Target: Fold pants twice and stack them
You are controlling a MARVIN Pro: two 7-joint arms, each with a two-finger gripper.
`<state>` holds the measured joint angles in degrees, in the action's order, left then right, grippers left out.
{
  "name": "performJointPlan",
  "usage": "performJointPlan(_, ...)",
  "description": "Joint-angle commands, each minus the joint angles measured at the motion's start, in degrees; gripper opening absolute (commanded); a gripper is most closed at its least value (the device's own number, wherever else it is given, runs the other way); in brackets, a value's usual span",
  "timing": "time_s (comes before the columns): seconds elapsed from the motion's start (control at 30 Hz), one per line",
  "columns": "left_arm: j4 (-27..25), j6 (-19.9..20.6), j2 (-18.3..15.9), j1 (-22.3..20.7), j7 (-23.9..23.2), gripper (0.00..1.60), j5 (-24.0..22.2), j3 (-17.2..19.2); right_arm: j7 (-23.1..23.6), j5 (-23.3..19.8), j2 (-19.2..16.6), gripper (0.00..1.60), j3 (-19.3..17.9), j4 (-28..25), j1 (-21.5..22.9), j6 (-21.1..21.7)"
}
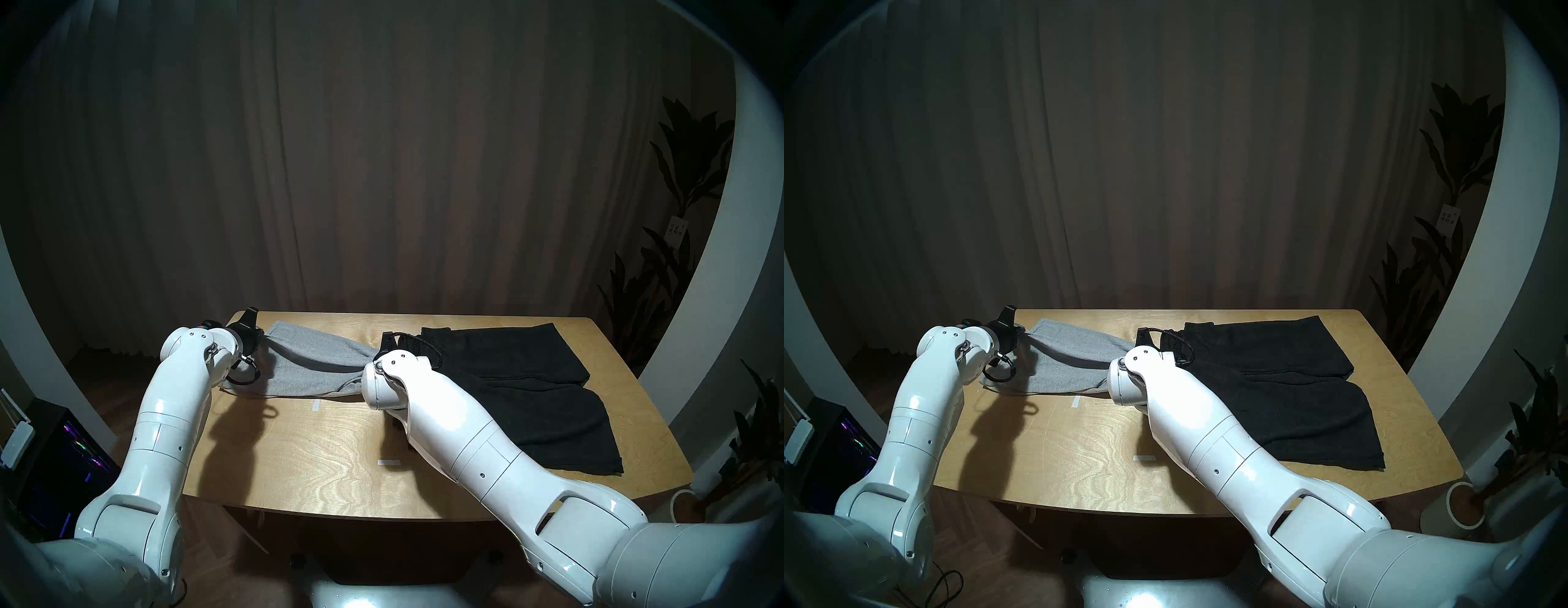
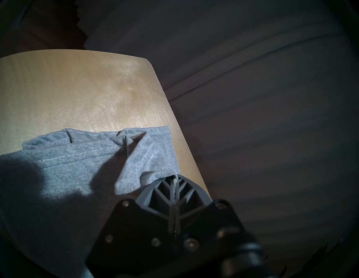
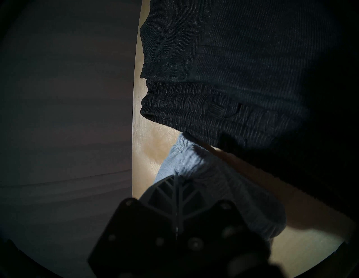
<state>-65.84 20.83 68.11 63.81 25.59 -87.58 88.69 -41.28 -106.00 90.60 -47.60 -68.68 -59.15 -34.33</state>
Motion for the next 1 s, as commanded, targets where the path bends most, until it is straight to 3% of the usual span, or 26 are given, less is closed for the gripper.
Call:
performJointPlan(0.0,1.6,-0.5,0.8,-6.5,-0.5,0.00,1.2,-1.3,0.6,-0.6,2.2,0.00,-1.1,0.6,2.5,-0.5)
performJointPlan(0.97,17.0,-2.7,3.4,-18.7,0.6,0.00,5.6,-5.8,0.8,-5.4,4.6,0.00,-5.4,8.0,6.2,-2.2)
